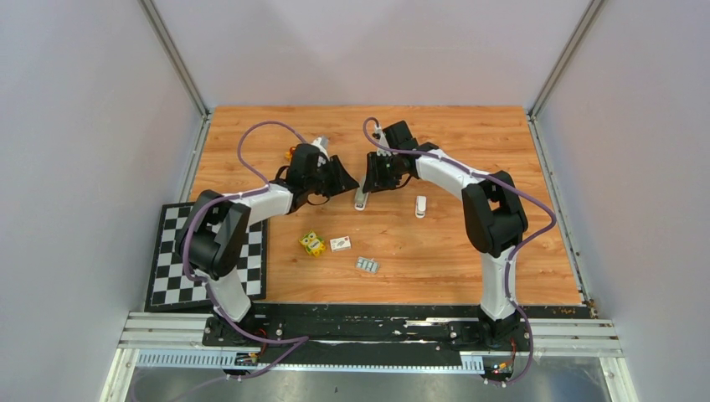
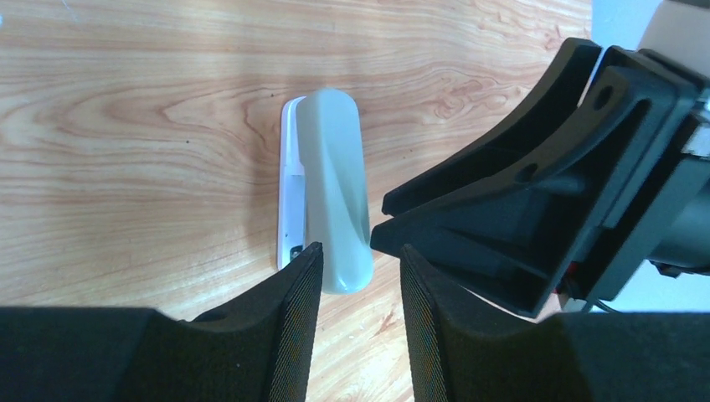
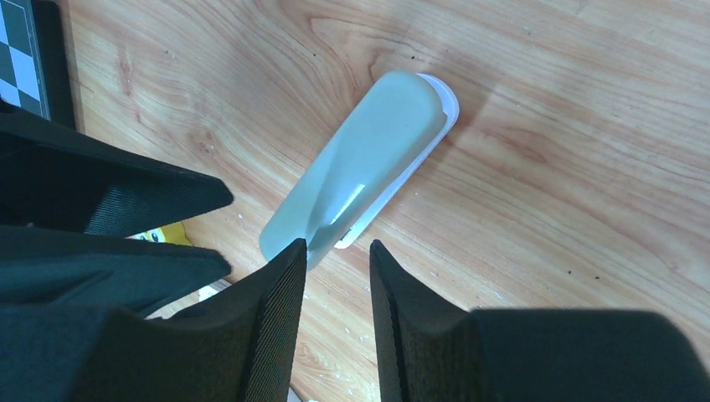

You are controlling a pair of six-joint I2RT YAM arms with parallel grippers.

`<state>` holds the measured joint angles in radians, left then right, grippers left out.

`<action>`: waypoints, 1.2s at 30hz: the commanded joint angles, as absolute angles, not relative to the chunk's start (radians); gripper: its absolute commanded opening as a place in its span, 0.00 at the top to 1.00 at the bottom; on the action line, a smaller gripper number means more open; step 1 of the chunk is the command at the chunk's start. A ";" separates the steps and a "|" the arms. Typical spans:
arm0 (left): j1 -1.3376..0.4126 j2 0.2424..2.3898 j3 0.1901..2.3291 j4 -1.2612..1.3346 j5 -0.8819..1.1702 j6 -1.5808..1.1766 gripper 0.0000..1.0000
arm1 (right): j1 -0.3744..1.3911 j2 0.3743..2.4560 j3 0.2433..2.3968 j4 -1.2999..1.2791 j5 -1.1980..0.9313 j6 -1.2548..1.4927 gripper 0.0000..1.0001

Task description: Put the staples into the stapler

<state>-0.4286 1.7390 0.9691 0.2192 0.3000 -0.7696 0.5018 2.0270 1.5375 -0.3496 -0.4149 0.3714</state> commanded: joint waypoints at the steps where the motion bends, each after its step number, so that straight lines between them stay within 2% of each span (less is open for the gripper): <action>1: -0.428 1.800 0.956 0.292 0.363 -0.782 0.59 | 0.518 2.033 1.517 -0.343 -0.407 0.414 0.63; 17: -0.434 1.882 0.970 0.176 0.323 -0.711 0.65 | 0.522 2.087 1.468 -0.323 -0.392 0.437 0.70; 29: -0.448 1.903 0.968 0.144 0.303 -0.695 0.66 | 0.521 2.085 1.435 -0.318 -0.366 0.428 0.71; 33: -0.448 1.848 1.013 0.079 0.291 -0.674 0.64 | 0.510 2.019 1.459 -0.339 -0.373 0.410 0.69; 36: -0.448 1.764 1.044 0.024 0.273 -0.651 0.61 | 0.499 1.921 1.458 -0.382 -0.356 0.375 0.63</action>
<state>-0.4412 1.8557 1.0088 0.1757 0.3332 -0.7185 0.5056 2.0270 1.4715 -0.2668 -0.4141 0.4400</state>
